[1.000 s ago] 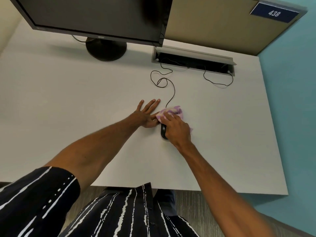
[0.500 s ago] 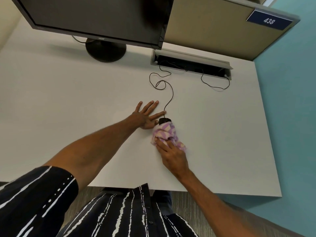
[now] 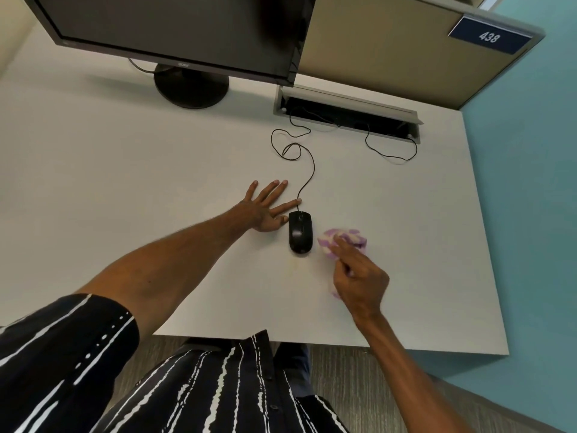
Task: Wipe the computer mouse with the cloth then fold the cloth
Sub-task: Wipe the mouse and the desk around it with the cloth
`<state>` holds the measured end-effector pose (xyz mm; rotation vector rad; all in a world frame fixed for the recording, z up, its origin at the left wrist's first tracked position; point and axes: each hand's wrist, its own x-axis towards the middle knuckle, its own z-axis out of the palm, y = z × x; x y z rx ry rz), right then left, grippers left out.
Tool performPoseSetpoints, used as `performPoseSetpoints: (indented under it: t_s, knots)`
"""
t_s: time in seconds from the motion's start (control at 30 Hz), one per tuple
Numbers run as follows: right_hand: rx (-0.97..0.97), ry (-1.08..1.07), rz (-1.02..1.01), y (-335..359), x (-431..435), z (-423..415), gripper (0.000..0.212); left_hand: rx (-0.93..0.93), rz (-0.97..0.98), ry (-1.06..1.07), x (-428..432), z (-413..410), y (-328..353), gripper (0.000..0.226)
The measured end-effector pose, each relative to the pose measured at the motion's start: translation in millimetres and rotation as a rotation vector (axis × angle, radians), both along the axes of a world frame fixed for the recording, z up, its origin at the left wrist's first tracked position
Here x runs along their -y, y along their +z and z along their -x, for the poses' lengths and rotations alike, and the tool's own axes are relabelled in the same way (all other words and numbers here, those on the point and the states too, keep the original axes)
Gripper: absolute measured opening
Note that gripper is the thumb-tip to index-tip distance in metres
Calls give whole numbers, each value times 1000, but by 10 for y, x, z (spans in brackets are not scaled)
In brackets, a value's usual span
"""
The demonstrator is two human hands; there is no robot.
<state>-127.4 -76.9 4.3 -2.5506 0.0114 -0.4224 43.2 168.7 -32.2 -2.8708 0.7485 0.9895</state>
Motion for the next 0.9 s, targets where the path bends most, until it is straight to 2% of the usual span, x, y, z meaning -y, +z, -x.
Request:
performPoseSetpoints:
  t_s: [0.1, 0.2, 0.37, 0.47, 0.73, 0.83, 0.9]
  knots:
    - [-7, 66, 127, 68, -171, -295, 33, -4, 1, 1, 15, 14, 16, 62]
    - [-77, 200, 302, -41, -457, -386, 42, -3, 1, 10, 25, 36, 24, 62]
    - [-164, 319, 575, -324, -542, -135, 55, -4, -12, 9, 29, 5, 28, 63]
    - [-179, 411, 662, -444, -490, 53, 53, -5, -10, 3, 26, 11, 7, 63]
    - [-228, 405, 613, -430, -473, 296, 48, 9, 1, 15, 28, 31, 15, 61]
    - [-180, 262, 466, -374, -277, 351, 41, -1, 4, 22, 22, 21, 16, 61]
    - [-67, 140, 308, -279, -137, 325, 37, -11, 12, 22, 12, 12, 6, 61]
